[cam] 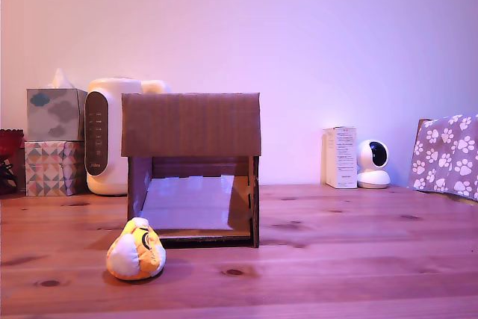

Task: Drop the footbag into the cardboard dice tower

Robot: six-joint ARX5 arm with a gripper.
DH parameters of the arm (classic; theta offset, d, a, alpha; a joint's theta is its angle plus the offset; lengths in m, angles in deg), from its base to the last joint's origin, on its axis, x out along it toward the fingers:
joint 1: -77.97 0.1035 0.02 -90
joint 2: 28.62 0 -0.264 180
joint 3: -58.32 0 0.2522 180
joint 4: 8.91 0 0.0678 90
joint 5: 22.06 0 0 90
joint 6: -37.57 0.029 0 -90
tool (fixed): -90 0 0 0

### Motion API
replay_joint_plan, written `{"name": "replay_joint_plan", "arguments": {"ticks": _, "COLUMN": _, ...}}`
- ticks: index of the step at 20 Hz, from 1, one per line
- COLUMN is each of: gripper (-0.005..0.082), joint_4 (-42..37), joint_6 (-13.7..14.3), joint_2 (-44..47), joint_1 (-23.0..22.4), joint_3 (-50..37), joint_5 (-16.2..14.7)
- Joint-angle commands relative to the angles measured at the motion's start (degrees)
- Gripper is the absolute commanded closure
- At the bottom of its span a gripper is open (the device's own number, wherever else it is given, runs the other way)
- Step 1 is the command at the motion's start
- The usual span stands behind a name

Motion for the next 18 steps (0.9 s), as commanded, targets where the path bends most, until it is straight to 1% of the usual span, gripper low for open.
{"name": "replay_joint_plan", "arguments": {"ticks": 1, "gripper": 0.079, "joint_4": -0.6, "joint_6": -0.3, "joint_2": 2.3, "joint_1": -2.3, "joint_3": 0.6, "joint_5": -0.1}}
{"name": "replay_joint_plan", "arguments": {"ticks": 3, "gripper": 0.079, "joint_4": -1.1, "joint_6": 0.4, "joint_2": 5.9, "joint_1": -6.6, "joint_3": 0.6, "joint_5": 0.6}}
{"name": "replay_joint_plan", "arguments": {"ticks": 4, "gripper": 0.079, "joint_4": -1.7, "joint_6": 0.9, "joint_2": 8.2, "joint_1": -9.0, "joint_3": 0.6, "joint_5": 1.4}}
{"name": "replay_joint_plan", "arguments": {"ticks": 6, "gripper": 0.079, "joint_4": -3.7, "joint_6": 2.3, "joint_2": 13.0, "joint_1": -13.6, "joint_3": 0.6, "joint_5": 4.2}}
{"name": "replay_joint_plan", "arguments": {"ticks": 7, "gripper": 0.079, "joint_4": -4.6, "joint_6": 3.1, "joint_2": 15.6, "joint_1": -15.9, "joint_3": 0.6, "joint_5": 6.2}}
{"name": "replay_joint_plan", "arguments": {"ticks": 9, "gripper": 0.079, "joint_4": -6.2, "joint_6": 4.1, "joint_2": 21.2, "joint_1": -20.5, "joint_3": 0.6, "joint_5": 11.3}}
{"name": "replay_joint_plan", "arguments": {"ticks": 11, "gripper": 0.079, "joint_4": -8.6, "joint_6": 5.6, "joint_2": 26.6, "joint_1": -24.2, "joint_3": 0.6, "joint_5": 15.6}}
{"name": "replay_joint_plan", "arguments": {"ticks": 12, "gripper": 0.079, "joint_4": -10.1, "joint_6": 6.4, "joint_2": 29.6, "joint_1": -25.6, "joint_3": 0.6, "joint_5": 17.6}}
{"name": "replay_joint_plan", "arguments": {"ticks": 13, "gripper": 0.079, "joint_4": -11.7, "joint_6": 6.4, "joint_2": 32.4, "joint_1": -26.8, "joint_3": 0.6, "joint_5": 19.6}}
{"name": "replay_joint_plan", "arguments": {"ticks": 14, "gripper": 0.079, "joint_4": -13.4, "joint_6": 6.7, "joint_2": 35.1, "joint_1": -27.5, "joint_3": 0.7, "joint_5": 20.9}}
{"name": "replay_joint_plan", "arguments": {"ticks": 16, "gripper": 0.0789, "joint_4": -17.0, "joint_6": 7.7, "joint_2": 40.0, "joint_1": -28.2, "joint_3": 0.7, "joint_5": 21.8}}
{"name": "replay_joint_plan", "arguments": {"ticks": 17, "gripper": 0.076, "joint_4": -18.8, "joint_6": 7.9, "joint_2": 42.3, "joint_1": -28.2, "joint_3": 0.7, "joint_5": 21.7}}
{"name": "replay_joint_plan", "arguments": {"ticks": 18, "gripper": 0.0648, "joint_4": -20.7, "joint_6": 7.9, "joint_2": 44.1, "joint_1": -28.2, "joint_3": 0.7, "joint_5": 21.7}}
